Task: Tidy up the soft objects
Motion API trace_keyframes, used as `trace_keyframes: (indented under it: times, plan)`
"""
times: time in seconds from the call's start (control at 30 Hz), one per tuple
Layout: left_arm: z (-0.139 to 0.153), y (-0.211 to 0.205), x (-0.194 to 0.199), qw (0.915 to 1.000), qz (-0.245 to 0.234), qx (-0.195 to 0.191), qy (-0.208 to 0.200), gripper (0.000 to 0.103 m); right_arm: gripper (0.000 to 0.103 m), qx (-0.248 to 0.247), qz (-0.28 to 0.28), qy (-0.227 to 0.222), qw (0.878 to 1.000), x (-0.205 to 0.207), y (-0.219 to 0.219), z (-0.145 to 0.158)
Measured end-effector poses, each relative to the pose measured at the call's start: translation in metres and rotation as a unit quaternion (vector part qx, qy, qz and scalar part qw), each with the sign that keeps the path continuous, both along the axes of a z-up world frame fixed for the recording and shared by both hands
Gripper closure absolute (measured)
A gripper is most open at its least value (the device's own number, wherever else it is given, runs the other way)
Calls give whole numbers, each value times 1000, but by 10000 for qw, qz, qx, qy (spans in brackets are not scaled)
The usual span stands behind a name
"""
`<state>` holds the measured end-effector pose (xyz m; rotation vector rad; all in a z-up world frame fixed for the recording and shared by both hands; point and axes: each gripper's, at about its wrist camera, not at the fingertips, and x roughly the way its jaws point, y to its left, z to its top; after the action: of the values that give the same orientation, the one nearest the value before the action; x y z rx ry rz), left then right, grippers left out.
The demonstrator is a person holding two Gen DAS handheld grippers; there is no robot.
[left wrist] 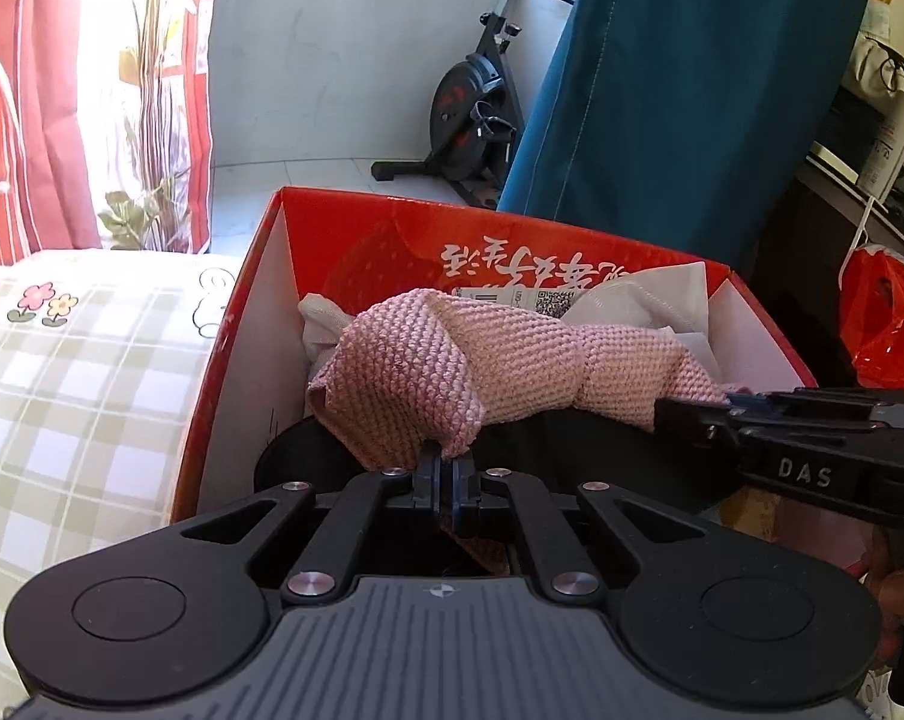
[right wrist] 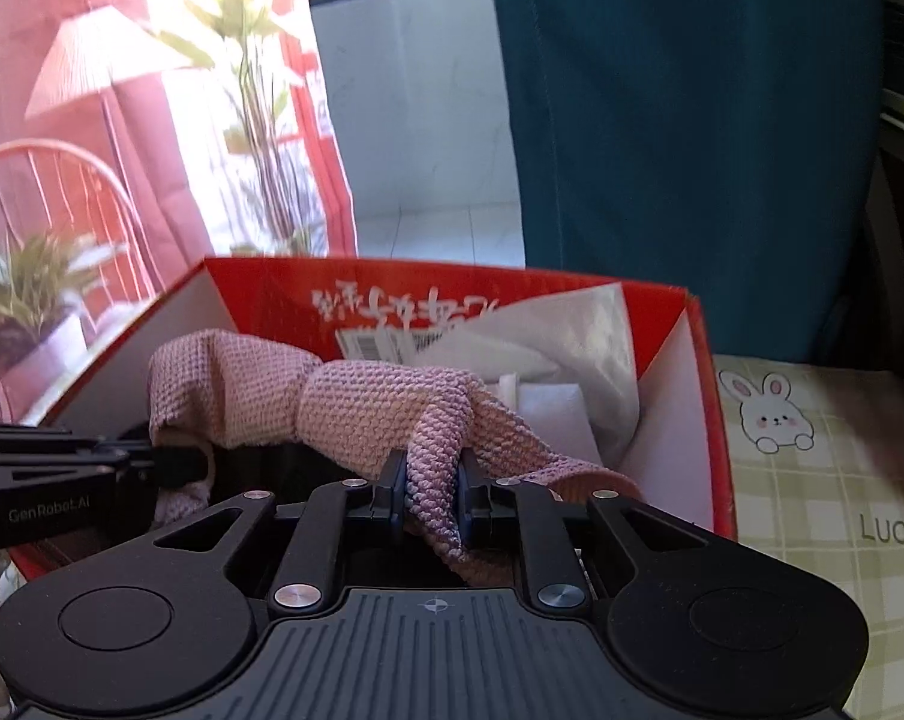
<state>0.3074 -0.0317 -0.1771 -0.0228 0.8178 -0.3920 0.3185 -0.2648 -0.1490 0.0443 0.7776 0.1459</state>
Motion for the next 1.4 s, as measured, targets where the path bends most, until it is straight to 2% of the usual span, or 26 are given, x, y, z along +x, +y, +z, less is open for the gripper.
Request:
trace_keyframes:
  times: [0.17, 0.2, 0.27, 0.3, 0.33, 0.4, 0.47, 0.57, 0.63, 0.73, 0.77, 0.87, 0.9, 1.0, 1.17, 1.3, 1.4]
  plan:
    - [7, -2, -3, 9998, -121, 29, -176, 96, 88, -164, 115, 207, 9996, 2, 5, -1]
    - [10, -2, -6, 9996, -153, 52, -244, 89, 88, -199, 122, 208, 9995, 1, 5, -1]
    - [15, -1, -9, 9993, -198, 105, -299, 67, 88, -269, 86, 193, 9994, -1, 7, 0]
    - [19, -1, -11, 9990, -218, 138, -354, 45, 87, -262, 36, 164, 9995, -3, 7, 2]
    - [22, -1, -14, 9985, -217, 197, -454, 31, 85, -245, -9, 107, 9996, -5, 7, 2]
    - [30, -2, -21, 9972, -227, 334, -631, 23, 83, -256, -107, 5, 9996, -11, 7, 7]
    - [37, -2, -25, 9966, -228, 404, -682, 18, 76, -239, -171, -114, 9995, -20, 7, 13]
    - [47, -4, -34, 9953, -177, 506, -808, 5, 63, -181, -256, -278, 9991, -33, 4, 23]
    - [54, -3, -42, 9941, -162, 533, -929, 0, 48, -177, -296, -345, 9988, -41, 2, 30]
    - [64, -3, -53, 9922, -51, 634, -1071, 0, 35, -260, -271, -449, 9983, -55, 1, 42]
    - [67, -5, -58, 9909, 28, 759, -1113, 0, 33, -271, -265, -489, 9981, -60, 1, 46]
    - [78, -8, -73, 9845, 214, 1103, -1350, 0, 17, -239, -293, -620, 9974, -74, 1, 58]
    - [83, -7, -79, 9831, 252, 1112, -1434, 0, 10, -221, -299, -676, 9970, -80, 1, 62]
    - [96, -2, -95, 9819, 300, 980, -1593, 0, 0, -157, -295, -831, 9960, -97, 2, 75]
    - [121, 8, -121, 9829, 216, 605, -1723, 0, 0, -11, -409, -997, 9942, -123, 2, 96]
    - [141, 7, -146, 9780, 258, 716, -1943, 0, 0, -52, -429, -1235, 9914, -149, 5, 116]
    - [155, 10, -166, 9766, 351, 651, -2021, 0, 0, -129, -456, -1379, 9893, -168, 9, 134]
